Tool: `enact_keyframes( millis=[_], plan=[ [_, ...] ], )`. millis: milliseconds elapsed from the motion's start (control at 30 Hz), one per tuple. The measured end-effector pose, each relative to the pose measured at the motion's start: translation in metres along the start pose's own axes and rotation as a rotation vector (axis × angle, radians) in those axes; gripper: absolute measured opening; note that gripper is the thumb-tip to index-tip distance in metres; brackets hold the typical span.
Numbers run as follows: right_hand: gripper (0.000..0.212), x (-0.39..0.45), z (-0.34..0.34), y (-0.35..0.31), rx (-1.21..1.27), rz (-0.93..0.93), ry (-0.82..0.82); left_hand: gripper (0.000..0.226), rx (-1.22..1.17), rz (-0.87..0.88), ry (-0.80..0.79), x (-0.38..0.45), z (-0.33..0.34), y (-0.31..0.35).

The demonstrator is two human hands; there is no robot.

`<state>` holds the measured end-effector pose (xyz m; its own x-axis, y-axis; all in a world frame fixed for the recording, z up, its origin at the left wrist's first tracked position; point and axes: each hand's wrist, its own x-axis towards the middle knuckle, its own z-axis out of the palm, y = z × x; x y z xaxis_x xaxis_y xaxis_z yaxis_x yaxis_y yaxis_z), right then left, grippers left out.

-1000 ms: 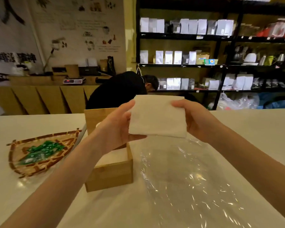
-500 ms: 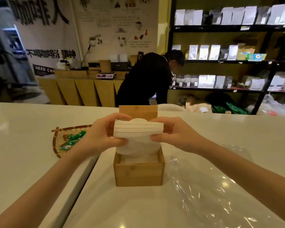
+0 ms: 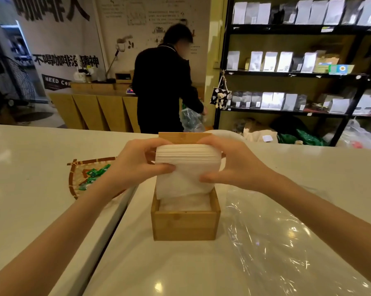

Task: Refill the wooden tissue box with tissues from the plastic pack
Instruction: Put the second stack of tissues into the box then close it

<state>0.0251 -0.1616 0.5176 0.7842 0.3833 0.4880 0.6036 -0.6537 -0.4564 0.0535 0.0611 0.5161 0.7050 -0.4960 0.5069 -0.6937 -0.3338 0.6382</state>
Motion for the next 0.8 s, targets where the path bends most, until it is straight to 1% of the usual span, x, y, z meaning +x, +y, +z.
enact_keyframes(
  millis=[100, 167, 233, 300, 367, 400, 433, 467, 500, 533, 567, 600, 633, 733, 767, 800],
  plan=[
    [0.039, 0.002, -0.001, -0.004, -0.142, -0.042, 0.067, 0.039, 0.001, 0.027, -0.008, 0.002, -0.001, 0.006],
    [0.033, -0.001, 0.004, -0.006, -0.198, -0.079, 0.134, 0.041, 0.08, 0.067, 0.035, 0.001, 0.002, 0.007],
    [0.031, -0.007, 0.009, -0.005, -0.249, -0.112, 0.183, 0.046, 0.161, 0.094, 0.087, -0.005, 0.004, 0.006],
    [0.03, -0.011, 0.012, -0.002, -0.279, -0.134, 0.214, 0.054, 0.252, 0.067, 0.121, -0.015, 0.006, 0.003],
    [0.029, -0.013, 0.013, 0.0, -0.293, -0.147, 0.242, 0.051, 0.312, -0.038, 0.147, -0.023, 0.01, 0.001],
    [0.029, -0.013, 0.013, 0.001, -0.303, -0.16, 0.259, 0.044, 0.268, -0.131, 0.155, -0.025, 0.011, 0.001],
    [0.029, -0.014, 0.014, 0.002, -0.314, -0.178, 0.277, 0.034, 0.127, -0.253, 0.147, -0.026, 0.011, 0.001],
    [0.029, -0.015, 0.016, 0.002, -0.329, -0.201, 0.293, 0.025, -0.117, -0.396, 0.131, -0.026, 0.011, 0.003],
    [0.028, -0.016, 0.018, 0.001, -0.348, -0.232, 0.312, 0.022, -0.413, -0.534, 0.103, -0.026, 0.01, 0.005],
    [0.026, -0.018, 0.02, 0.002, -0.372, -0.269, 0.335, 0.025, -0.695, -0.639, 0.054, -0.025, 0.009, 0.007],
    [0.024, -0.02, 0.023, 0.002, -0.395, -0.312, 0.362, 0.027, -0.885, -0.692, 0.025, -0.025, 0.008, 0.008],
    [0.021, -0.022, 0.025, 0.003, -0.416, -0.36, 0.388, 0.028, -0.958, -0.716, 0.029, -0.025, 0.008, 0.007],
    [0.017, -0.025, 0.028, 0.004, -0.434, -0.416, 0.41, 0.028, -0.97, -0.731, 0.042, -0.024, 0.009, 0.007],
    [0.008, -0.033, 0.036, 0.007, -0.511, -0.584, 0.408, 0.02, -0.836, -0.73, 0.115, -0.021, 0.017, 0.004],
    [0.01, -0.035, 0.037, 0.01, -0.536, -0.608, 0.388, 0.023, -0.78, -0.727, 0.113, -0.02, 0.019, 0.002],
    [0.016, -0.037, 0.037, 0.013, -0.54, -0.598, 0.37, 0.028, -0.728, -0.728, 0.105, -0.02, 0.02, 0.0]
  ],
)
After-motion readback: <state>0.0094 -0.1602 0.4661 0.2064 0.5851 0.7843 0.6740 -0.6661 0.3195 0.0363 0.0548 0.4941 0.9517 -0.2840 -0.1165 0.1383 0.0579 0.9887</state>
